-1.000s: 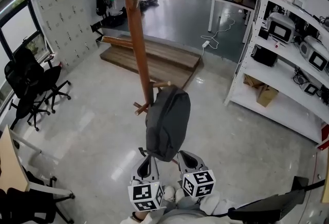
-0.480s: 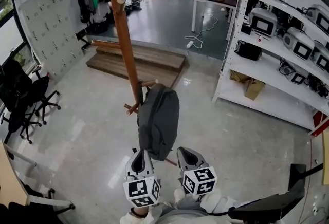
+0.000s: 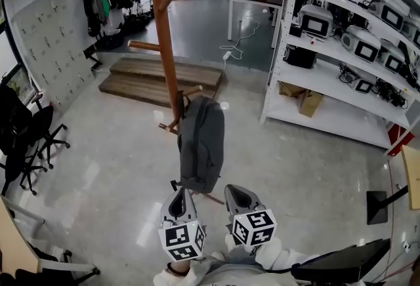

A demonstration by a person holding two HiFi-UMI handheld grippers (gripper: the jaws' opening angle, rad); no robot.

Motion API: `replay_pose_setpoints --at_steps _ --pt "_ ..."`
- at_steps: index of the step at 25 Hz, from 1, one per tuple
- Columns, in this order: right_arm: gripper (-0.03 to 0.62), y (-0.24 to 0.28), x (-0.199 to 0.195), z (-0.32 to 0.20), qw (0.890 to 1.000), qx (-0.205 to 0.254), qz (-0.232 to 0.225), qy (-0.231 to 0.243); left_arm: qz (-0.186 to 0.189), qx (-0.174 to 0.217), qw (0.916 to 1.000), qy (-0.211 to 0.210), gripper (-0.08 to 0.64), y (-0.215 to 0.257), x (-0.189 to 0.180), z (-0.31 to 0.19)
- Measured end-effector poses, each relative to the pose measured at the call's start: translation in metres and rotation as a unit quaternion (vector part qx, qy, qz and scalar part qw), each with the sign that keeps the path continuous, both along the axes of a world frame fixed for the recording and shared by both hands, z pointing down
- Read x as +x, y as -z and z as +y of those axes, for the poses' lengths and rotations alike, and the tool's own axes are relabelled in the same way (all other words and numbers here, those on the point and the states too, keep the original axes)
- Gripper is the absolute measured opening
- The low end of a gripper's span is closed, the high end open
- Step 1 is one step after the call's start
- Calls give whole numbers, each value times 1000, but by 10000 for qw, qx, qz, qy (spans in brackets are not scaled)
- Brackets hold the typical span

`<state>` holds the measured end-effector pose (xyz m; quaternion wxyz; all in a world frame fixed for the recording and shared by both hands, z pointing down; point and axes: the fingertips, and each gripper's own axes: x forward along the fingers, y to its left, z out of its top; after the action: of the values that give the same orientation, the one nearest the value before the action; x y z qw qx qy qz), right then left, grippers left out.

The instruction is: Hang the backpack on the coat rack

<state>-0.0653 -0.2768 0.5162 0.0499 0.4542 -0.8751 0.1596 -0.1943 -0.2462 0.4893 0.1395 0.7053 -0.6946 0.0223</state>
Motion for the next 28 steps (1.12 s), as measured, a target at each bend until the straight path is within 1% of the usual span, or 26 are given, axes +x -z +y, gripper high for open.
replay_pose_setpoints --at_steps 4,8,11,16,20,24,28 --pt "12 7 0 19 10000 27 -27 -34 95 -31 9998 -150 2 1 4 14" --pt "12 17 4 25 9999 137 3 -34 75 116 9995 -270 2 11 14 23" --pt "12 20 6 26 9998 192 -18 14 62 163 9996 -242 2 13 18 26" --pt "12 11 9 36 9998 114 -2 171 110 -23 9999 -123 2 0 27 34" --pt "12 9 14 37 9996 173 34 238 111 28 9999 -65 2 3 35 38" --pt "12 18 15 36 9991 305 -7 293 6 100 9999 -65 2 10 40 38" --pt "12 21 10 38 9979 443 116 460 -7 155 9999 -34 2 14 38 37"
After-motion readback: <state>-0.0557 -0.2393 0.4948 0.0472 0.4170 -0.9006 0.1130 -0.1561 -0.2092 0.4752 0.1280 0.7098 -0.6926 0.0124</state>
